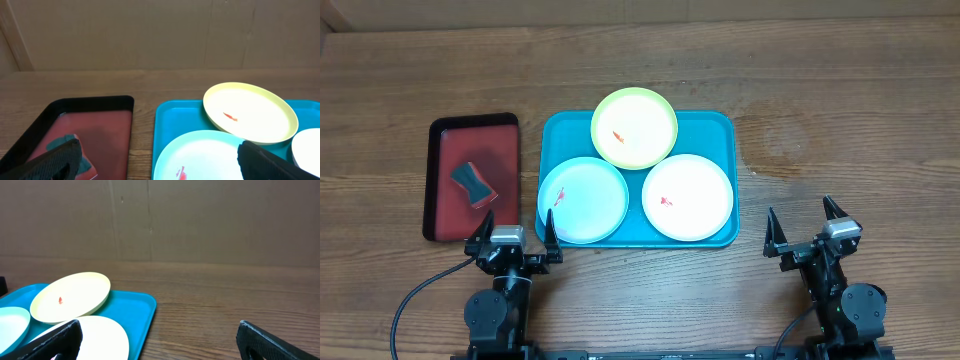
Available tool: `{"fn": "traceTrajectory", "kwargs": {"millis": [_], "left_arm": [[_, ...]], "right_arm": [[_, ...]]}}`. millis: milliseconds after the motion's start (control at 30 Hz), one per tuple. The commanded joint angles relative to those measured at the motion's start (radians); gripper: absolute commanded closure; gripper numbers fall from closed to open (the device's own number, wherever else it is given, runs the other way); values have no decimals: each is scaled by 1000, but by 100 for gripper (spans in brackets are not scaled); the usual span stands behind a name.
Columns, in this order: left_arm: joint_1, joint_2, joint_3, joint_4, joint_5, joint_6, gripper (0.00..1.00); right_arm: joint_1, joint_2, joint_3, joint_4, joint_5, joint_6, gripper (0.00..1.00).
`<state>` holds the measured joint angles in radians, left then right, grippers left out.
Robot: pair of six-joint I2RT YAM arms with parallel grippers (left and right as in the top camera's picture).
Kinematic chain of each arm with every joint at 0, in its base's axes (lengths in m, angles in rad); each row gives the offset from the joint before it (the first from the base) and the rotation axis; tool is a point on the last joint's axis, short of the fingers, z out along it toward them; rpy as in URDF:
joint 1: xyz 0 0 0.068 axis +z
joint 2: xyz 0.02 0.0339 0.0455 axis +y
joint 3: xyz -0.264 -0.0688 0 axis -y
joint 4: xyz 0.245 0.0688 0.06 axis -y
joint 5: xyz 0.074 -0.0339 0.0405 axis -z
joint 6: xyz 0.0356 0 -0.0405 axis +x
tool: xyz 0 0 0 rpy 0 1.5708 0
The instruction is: Clean dirty plates on tray and stack at the side
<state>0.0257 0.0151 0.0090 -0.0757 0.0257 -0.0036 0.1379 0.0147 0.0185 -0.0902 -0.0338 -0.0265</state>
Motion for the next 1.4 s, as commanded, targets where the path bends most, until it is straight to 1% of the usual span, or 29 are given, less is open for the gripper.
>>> {"fn": "traceTrajectory", "kwargs": {"millis": [0, 67, 133, 167, 233, 300, 400, 467, 567, 633, 700, 733, 833, 900, 1000, 1067, 1133, 1167, 1267, 1367], "left_arm": [[-5, -10, -4, -2, -7, 11, 0], [-5, -10, -4, -2, -8, 14, 0], [-5, -10, -4, -1, -30, 58, 0], [-5, -10, -4, 6, -27, 59, 0], [-6, -10, -4, 57, 43, 21, 0], [-7, -10, -4, 138, 159, -27, 0], [-7, -10, -4, 355, 319, -53, 0], [-7, -10, -4, 515, 362, -52, 0], [-6, -10, -4, 748, 358, -45, 0], [-6, -10, -3, 875, 338, -35, 0], [-6, -10, 12, 948, 296, -38, 0], [-6, -10, 27, 957, 283, -38, 0], [-6, 5, 119, 900, 273, -36, 0], [-6, 42, 207, 791, 269, -37, 0], [-6, 167, 385, 502, 231, -23, 0], [-6, 293, 501, 313, 195, 25, 0], [-6, 436, 602, 171, 202, 95, 0], [-6, 528, 660, 102, 235, 115, 0], [-6, 689, 742, 19, 313, 112, 0], [-5, 797, 784, -2, 320, 111, 0]], "right_arm": [[-3, -11, -10, 6, 7, -1, 0], [-3, -11, -10, 6, 6, 0, 0], [-3, -11, -10, 6, 6, 0, 0], [-3, -11, -10, 6, 7, -1, 0], [-3, -11, -10, 6, 6, 0, 0], [-3, -11, -10, 6, 6, 0, 0], [-3, -11, -10, 6, 6, 0, 0], [-3, -11, -10, 6, 6, 0, 0], [-3, -11, -10, 6, 6, 0, 0], [-3, -11, -10, 6, 6, 0, 0], [-3, -11, -10, 6, 7, 0, 0], [-3, -11, -10, 6, 7, 0, 0], [-3, -11, -10, 6, 7, -1, 0], [-3, -11, -10, 6, 6, -1, 0], [-3, -11, -10, 6, 6, -1, 0], [-3, -11, -10, 6, 6, 0, 0], [-3, -11, -10, 6, 6, -1, 0], [-3, -11, -10, 6, 6, 0, 0], [-3, -11, -10, 6, 7, 0, 0], [-3, -11, -10, 6, 7, 0, 0]]}}
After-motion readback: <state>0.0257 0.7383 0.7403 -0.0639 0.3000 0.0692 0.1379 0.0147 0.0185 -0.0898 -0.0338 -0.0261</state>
